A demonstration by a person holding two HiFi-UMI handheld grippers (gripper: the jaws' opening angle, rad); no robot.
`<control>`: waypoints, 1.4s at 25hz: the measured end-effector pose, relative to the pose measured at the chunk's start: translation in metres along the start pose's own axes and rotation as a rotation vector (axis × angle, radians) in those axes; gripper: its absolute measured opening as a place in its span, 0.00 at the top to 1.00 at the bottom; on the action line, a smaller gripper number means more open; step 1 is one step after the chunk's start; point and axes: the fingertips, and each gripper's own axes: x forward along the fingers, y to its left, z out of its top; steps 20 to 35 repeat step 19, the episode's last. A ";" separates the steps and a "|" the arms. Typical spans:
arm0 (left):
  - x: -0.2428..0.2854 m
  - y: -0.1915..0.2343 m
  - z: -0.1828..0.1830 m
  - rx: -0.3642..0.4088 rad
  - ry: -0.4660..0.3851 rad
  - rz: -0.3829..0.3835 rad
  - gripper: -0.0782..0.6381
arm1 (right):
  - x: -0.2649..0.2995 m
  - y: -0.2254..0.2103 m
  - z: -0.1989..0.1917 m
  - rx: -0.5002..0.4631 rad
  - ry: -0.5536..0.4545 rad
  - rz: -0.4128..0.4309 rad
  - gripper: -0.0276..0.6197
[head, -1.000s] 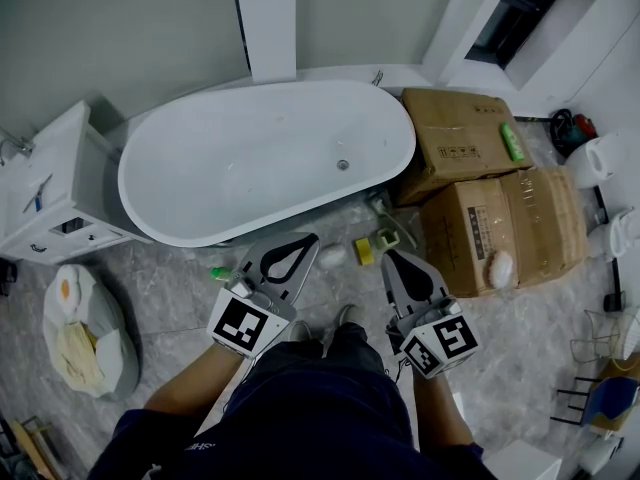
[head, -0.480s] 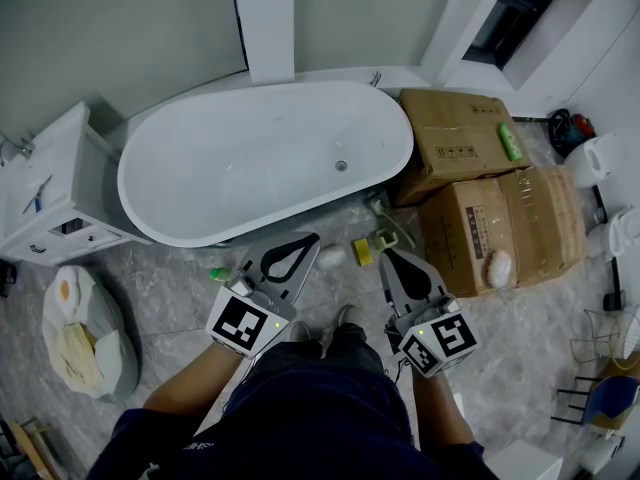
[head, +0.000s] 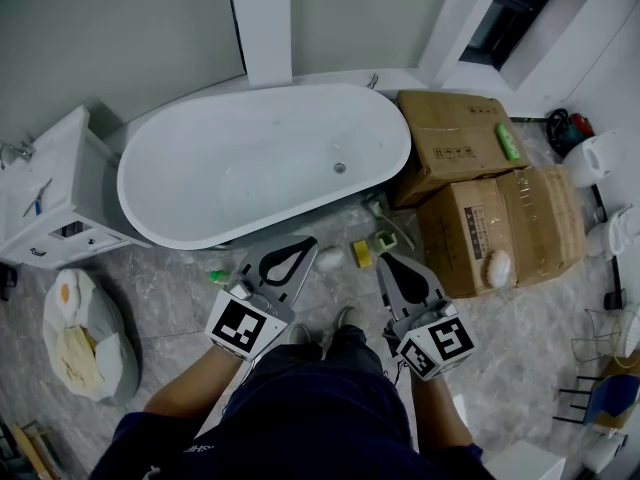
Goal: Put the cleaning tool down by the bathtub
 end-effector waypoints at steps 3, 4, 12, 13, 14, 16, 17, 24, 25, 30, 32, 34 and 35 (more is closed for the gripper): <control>-0.002 -0.003 -0.001 -0.004 0.001 0.000 0.85 | -0.002 0.000 -0.002 0.004 0.000 -0.001 0.95; -0.002 -0.003 -0.002 -0.006 0.001 0.001 0.85 | -0.003 0.001 -0.003 0.005 0.000 -0.001 0.95; -0.008 -0.003 -0.003 -0.007 0.005 0.002 0.85 | -0.003 0.007 -0.006 0.006 0.004 -0.002 0.95; -0.008 -0.003 -0.003 -0.008 0.005 0.002 0.85 | -0.003 0.007 -0.006 0.006 0.004 -0.001 0.95; -0.008 -0.003 -0.003 -0.009 0.006 0.002 0.85 | -0.002 0.007 -0.005 0.006 0.004 -0.002 0.95; -0.009 -0.003 -0.003 -0.010 0.007 0.002 0.85 | -0.002 0.008 -0.005 0.005 0.004 -0.002 0.95; -0.009 -0.003 -0.003 -0.010 0.007 0.003 0.85 | -0.002 0.009 -0.004 0.005 0.004 -0.002 0.95; -0.008 -0.003 -0.004 -0.012 0.006 0.003 0.85 | -0.001 0.010 -0.003 0.004 0.003 -0.003 0.95; -0.008 -0.003 -0.004 -0.012 0.006 0.003 0.85 | -0.001 0.010 -0.003 0.004 0.003 -0.003 0.95; -0.008 -0.003 -0.004 -0.012 0.006 0.003 0.85 | -0.001 0.010 -0.003 0.004 0.003 -0.003 0.95; -0.008 -0.003 -0.004 -0.012 0.006 0.003 0.85 | -0.001 0.010 -0.003 0.004 0.003 -0.003 0.95; -0.008 -0.003 -0.004 -0.012 0.006 0.003 0.85 | -0.001 0.010 -0.003 0.004 0.003 -0.003 0.95; -0.008 -0.003 -0.004 -0.012 0.006 0.003 0.85 | -0.001 0.010 -0.003 0.004 0.003 -0.003 0.95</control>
